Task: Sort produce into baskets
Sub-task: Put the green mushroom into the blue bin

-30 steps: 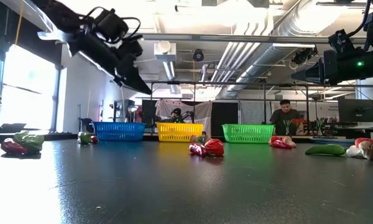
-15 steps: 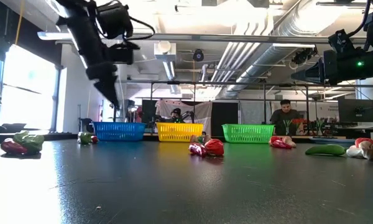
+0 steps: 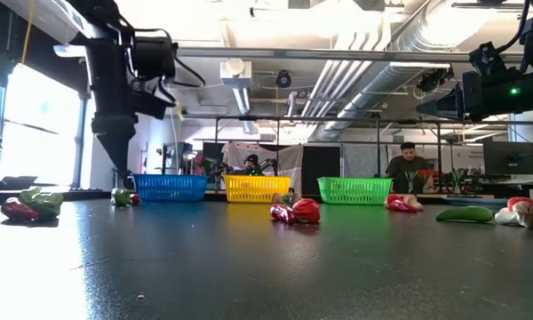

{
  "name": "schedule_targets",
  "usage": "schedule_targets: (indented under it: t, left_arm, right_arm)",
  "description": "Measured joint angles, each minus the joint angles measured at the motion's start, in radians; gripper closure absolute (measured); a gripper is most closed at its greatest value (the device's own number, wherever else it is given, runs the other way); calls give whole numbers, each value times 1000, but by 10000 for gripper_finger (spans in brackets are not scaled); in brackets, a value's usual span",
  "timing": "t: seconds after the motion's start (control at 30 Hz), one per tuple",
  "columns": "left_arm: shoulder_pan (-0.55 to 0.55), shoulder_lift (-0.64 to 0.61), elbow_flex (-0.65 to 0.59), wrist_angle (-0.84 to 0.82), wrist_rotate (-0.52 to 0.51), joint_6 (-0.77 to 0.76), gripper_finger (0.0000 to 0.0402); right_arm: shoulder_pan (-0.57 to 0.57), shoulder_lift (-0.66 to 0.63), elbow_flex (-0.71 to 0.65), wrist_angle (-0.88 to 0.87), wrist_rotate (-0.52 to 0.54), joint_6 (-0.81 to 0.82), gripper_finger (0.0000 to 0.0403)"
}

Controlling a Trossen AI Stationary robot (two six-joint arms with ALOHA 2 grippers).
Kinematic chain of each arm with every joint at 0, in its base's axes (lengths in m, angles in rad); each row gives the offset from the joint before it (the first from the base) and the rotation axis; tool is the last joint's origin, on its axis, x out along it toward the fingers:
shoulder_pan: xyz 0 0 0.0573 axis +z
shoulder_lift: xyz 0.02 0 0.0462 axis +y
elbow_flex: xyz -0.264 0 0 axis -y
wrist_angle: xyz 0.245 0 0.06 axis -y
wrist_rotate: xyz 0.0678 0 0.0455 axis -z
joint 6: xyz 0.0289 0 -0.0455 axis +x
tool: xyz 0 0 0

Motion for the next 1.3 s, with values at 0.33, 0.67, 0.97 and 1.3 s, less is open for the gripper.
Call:
schedule_targets:
  t: [0.33, 0.67, 0.97, 1.3]
  left_arm:
    - [74, 16, -56, 56, 51, 31, 291]
    - [89, 117, -69, 127, 44, 59, 291]
    - [89, 140, -68, 139, 42, 74, 321]
    - [90, 103, -64, 118, -80, 90, 394]
  right_arm:
    - [0, 0, 0, 0, 0, 0, 402]
    - [0, 0, 0, 0, 0, 0, 402]
    - [0, 0, 0, 0, 0, 0, 402]
    - [0, 0, 0, 0, 0, 0, 402]
